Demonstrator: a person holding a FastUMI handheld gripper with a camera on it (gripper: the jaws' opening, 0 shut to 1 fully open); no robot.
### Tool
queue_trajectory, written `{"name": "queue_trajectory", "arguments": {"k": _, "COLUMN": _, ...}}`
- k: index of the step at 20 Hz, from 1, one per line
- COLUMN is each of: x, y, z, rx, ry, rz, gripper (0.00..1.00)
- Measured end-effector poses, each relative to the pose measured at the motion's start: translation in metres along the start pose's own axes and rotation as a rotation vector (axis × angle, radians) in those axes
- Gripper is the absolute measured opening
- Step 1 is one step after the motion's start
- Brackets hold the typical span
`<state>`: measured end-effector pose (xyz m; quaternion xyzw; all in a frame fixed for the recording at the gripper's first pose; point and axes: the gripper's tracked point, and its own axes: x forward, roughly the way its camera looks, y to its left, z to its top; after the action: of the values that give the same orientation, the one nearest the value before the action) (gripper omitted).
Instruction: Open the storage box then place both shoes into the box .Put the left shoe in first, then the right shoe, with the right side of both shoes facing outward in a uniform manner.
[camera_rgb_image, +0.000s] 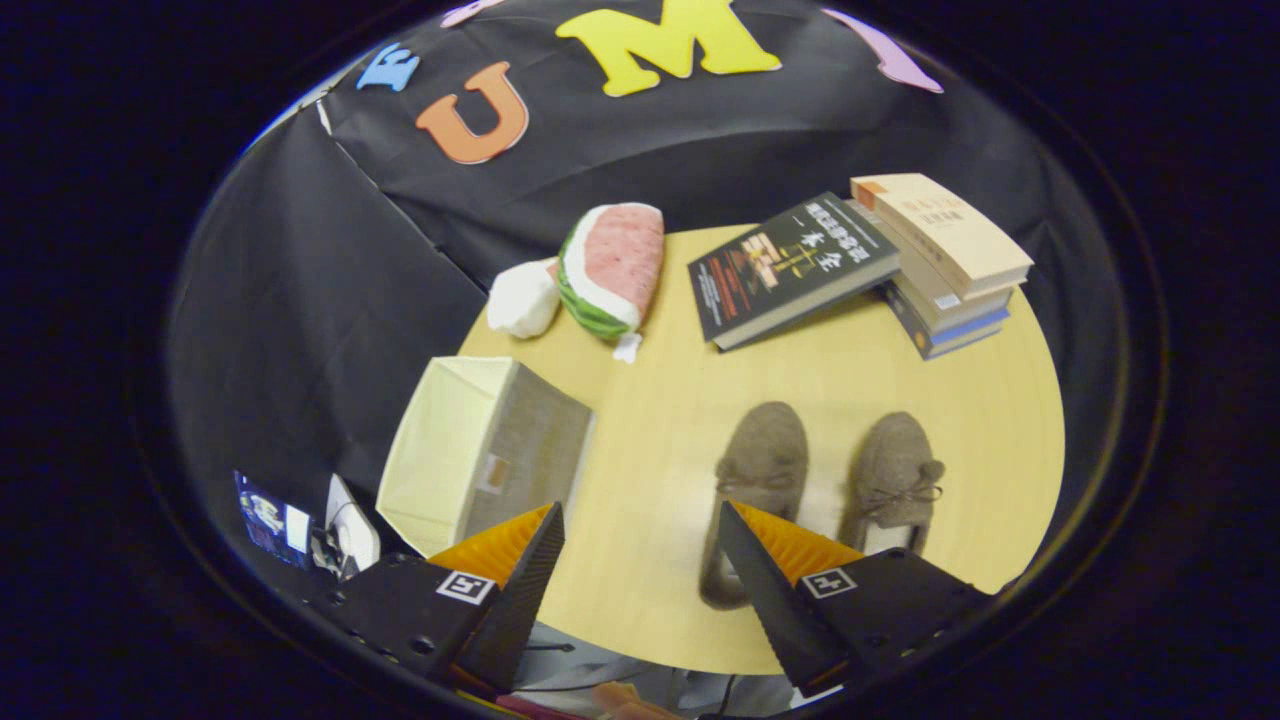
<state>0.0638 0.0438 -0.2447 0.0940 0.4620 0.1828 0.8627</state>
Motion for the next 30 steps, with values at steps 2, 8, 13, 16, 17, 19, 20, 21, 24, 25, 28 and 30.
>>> {"name": "queue_trajectory", "arguments": {"k": 2, "x": 0.008, "y": -0.030, "z": -0.013, "rx": 0.029, "ry": 0.009, "rz": -0.036, "gripper": 0.95}}
{"name": "queue_trajectory", "arguments": {"k": 8, "x": 0.051, "y": -0.089, "z": -0.055, "rx": 0.041, "ry": 0.125, "rz": -0.166, "gripper": 0.95}}
{"name": "queue_trajectory", "arguments": {"k": 13, "x": 0.075, "y": -0.109, "z": -0.064, "rx": 0.112, "ry": 0.200, "rz": -0.269, "gripper": 0.87}}
{"name": "queue_trajectory", "arguments": {"k": 16, "x": 0.081, "y": -0.115, "z": -0.061, "rx": 0.102, "ry": 0.222, "rz": -0.327, "gripper": 0.69}}
{"name": "queue_trajectory", "arguments": {"k": 17, "x": 0.083, "y": -0.114, "z": -0.062, "rx": 0.095, "ry": 0.232, "rz": -0.339, "gripper": 0.63}}
{"name": "queue_trajectory", "arguments": {"k": 19, "x": 0.085, "y": -0.114, "z": -0.068, "rx": 0.111, "ry": 0.245, "rz": -0.351, "gripper": 0.63}}
{"name": "queue_trajectory", "arguments": {"k": 20, "x": 0.088, "y": -0.111, "z": -0.073, "rx": 0.129, "ry": 0.247, "rz": -0.345, "gripper": 0.50}}
{"name": "queue_trajectory", "arguments": {"k": 21, "x": 0.092, "y": -0.112, "z": -0.075, "rx": 0.128, "ry": 0.241, "rz": -0.350, "gripper": 0.37}}
{"name": "queue_trajectory", "arguments": {"k": 24, "x": 0.103, "y": -0.105, "z": -0.079, "rx": 0.176, "ry": 0.194, "rz": -0.287, "gripper": 0.25}}
{"name": "queue_trajectory", "arguments": {"k": 25, "x": 0.103, "y": -0.105, "z": -0.080, "rx": 0.186, "ry": 0.196, "rz": -0.291, "gripper": 0.12}}
{"name": "queue_trajectory", "arguments": {"k": 28, "x": 0.098, "y": -0.103, "z": -0.077, "rx": 0.208, "ry": 0.205, "rz": -0.309, "gripper": 0.01}}
{"name": "queue_trajectory", "arguments": {"k": 30, "x": 0.095, "y": -0.103, "z": -0.075, "rx": 0.241, "ry": 0.202, "rz": -0.322, "gripper": 0.01}}
